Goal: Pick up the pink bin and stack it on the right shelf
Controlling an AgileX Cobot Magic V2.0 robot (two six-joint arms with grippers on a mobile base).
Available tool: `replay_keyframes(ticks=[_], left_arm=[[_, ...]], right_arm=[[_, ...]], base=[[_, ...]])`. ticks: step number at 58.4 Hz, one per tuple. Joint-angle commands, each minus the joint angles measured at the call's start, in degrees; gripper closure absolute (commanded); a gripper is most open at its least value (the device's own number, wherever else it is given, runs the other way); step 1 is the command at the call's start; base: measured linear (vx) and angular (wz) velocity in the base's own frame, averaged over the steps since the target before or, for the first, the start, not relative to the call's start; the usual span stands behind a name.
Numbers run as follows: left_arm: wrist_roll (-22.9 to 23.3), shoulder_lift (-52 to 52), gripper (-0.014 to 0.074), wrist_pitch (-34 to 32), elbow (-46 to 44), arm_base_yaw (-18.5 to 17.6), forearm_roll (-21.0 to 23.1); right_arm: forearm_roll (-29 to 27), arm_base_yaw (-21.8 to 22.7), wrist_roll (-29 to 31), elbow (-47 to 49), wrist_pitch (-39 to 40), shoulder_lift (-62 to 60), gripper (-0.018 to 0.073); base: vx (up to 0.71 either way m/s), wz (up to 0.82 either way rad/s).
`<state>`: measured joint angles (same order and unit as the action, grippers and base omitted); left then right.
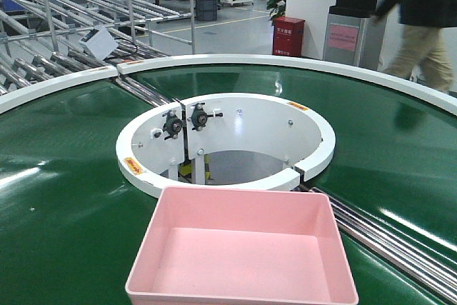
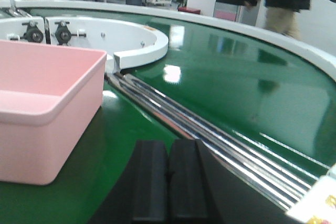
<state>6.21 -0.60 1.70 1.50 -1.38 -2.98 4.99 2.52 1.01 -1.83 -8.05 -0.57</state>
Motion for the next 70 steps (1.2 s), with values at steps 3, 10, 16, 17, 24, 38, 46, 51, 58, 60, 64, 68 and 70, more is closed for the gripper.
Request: replay_keyframes(ticks=[3, 10, 16, 17, 24, 38, 46, 51, 58, 60, 64, 68, 70], left_arm=[[0.36, -0.34, 0.0601, -8.53, 0.52, 0.05, 0.3], [0.38, -0.34, 0.0601, -16.85, -0.87, 0.05, 0.3], [-1.21, 0.63, 0.0601, -16.19, -8.71, 0.05, 0.26], [-1.62, 0.95, 0.0601, -15.58, -9.93, 0.05, 0.26], [-4.09, 6.95, 0.0601, -7.7, -22.67, 0.05, 0.24], [-4.73, 26.09, 0.0599, -3.77, -31.66, 0.05, 0.24], [-4.73, 34.7, 0.0583, -2.69, -31.49, 0.05, 0.24], [-4.73, 39.3, 0.0528, -2.63, -31.49, 0.05, 0.24], [-4.73, 43.47, 0.0387, -2.81, -31.49, 0.05, 0.24], [-4.73, 44.34, 0.0339, -3.03, -31.49, 0.05, 0.24], [-4.73, 46.23, 0.0235, -3.69, -31.49, 0.05, 0.24], [-4.51, 48.38, 0.0164, -3.85, -31.49, 0.05, 0.24], [-3.84, 49.46, 0.0146, -3.92, -31.49, 0.05, 0.3]], right_arm=[[0.62, 0.35, 0.04, 0.01, 11.56, -0.81, 0.0571], [0.27, 0.35, -0.69, 1.03, 22.16, -0.77, 0.0571], [-1.56, 0.35, -4.84, 8.24, 19.29, 1.61, 0.0571], [-1.56, 0.35, -4.84, 9.47, 18.16, 2.52, 0.0571], [-1.56, 0.35, -4.84, 20.99, 7.21, 10.63, 0.0571], [-1.45, 0.35, -4.84, 30.66, 1.01, 26.72, 0.0569], [-1.45, 0.35, -4.84, 30.83, 1.18, 34.1, 0.0559], [-1.45, 0.35, -4.84, 30.83, 1.47, 38.01, 0.0517], [-1.45, 0.35, -4.84, 30.83, 2.09, 42.24, 0.0417], [-1.45, 0.35, -4.84, 30.83, 2.26, 43.17, 0.0382], [-1.45, 0.35, -4.84, 30.83, 2.75, 45.35, 0.0291], [-1.45, 0.35, -4.84, 30.83, 2.75, 47.55, 0.0204], [-1.45, 0.35, -4.84, 30.83, 2.7, 48.84, 0.0169]], base=[[0.0, 0.0], [0.0, 0.0], [0.0, 0.0], [0.0, 0.0], [0.0, 0.0], [0.0, 0.0], [0.0, 0.0], [0.0, 0.0], [0.0, 0.0], [0.0, 0.0], [0.0, 0.0], [0.0, 0.0], [0.0, 0.0]])
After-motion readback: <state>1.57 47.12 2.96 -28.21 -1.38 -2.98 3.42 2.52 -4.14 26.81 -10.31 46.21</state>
